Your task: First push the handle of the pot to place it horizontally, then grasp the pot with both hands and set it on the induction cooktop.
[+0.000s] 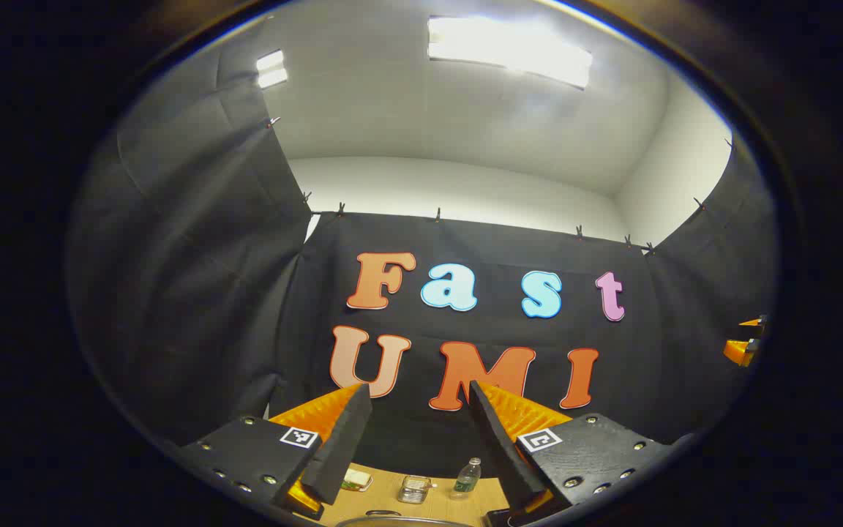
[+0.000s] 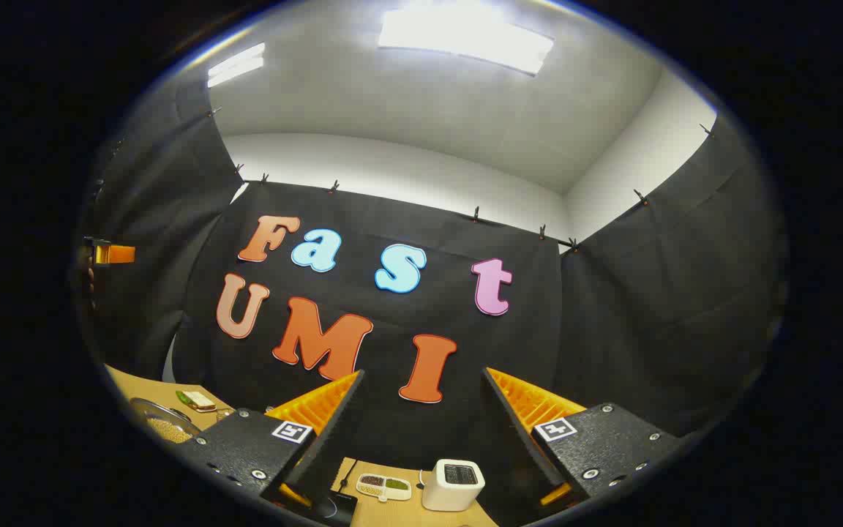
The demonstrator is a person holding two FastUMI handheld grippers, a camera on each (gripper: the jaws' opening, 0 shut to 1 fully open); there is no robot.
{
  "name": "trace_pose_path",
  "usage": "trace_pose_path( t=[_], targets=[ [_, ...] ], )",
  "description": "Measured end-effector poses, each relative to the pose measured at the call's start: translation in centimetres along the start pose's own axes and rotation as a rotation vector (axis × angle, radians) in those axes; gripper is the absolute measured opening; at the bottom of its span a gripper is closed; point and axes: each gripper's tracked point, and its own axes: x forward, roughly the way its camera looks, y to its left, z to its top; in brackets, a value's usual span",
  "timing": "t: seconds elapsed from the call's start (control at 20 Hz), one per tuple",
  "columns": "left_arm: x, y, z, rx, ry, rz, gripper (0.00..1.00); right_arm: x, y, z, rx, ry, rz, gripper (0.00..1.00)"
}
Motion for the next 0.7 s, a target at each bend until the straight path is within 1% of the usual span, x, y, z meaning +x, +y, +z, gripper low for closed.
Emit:
trace_pose_path(
  t=[0.05,0.1,0.15,0.2,0.3,0.35,0.45,0.5,0.55,0.6,0.7],
  targets=[
    [-0.1,0.2,0.3,0.01,-0.008,0.01,0.83,0.0,0.0,0.0,-0.004,0.002,-0.001,0.95],
    [-0.2,0.4,0.5,0.019,-0.014,0.019,0.81,0.1,0.1,-0.2,-0.006,0.006,0.0,0.95],
    [-0.4,0.4,0.8,0.026,-0.019,0.023,0.83,0.1,0.2,-0.2,-0.005,0.008,0.002,0.95],
    [-0.5,0.5,1.0,0.03,-0.028,0.029,0.81,0.2,0.2,-0.1,-0.005,0.007,0.004,0.95],
    [-0.6,1.0,1.5,0.027,-0.049,0.042,0.81,0.2,0.2,0.1,-0.006,0.001,0.003,0.95],
    [-0.6,1.1,1.6,0.024,-0.057,0.047,0.83,0.1,0.2,0.2,-0.006,-0.002,0.004,0.95],
    [-0.5,1.1,1.3,0.028,-0.055,0.058,0.83,0.1,0.3,0.2,-0.001,-0.009,0.007,0.95],
    [-0.5,1.1,1.2,0.035,-0.047,0.064,0.8,0.2,0.3,0.2,0.001,-0.011,0.009,0.95],
    [-0.5,1.0,1.2,0.04,-0.041,0.066,0.83,0.1,0.2,0.2,0.003,-0.012,0.008,0.95],
    [-0.5,0.9,1.3,0.042,-0.04,0.067,0.81,0.1,0.1,0.1,0.005,-0.011,0.008,0.95],
    [-0.4,0.4,1.3,0.034,-0.041,0.059,0.81,0.1,-0.2,-0.3,0.008,-0.006,0.006,0.95]
  ],
)
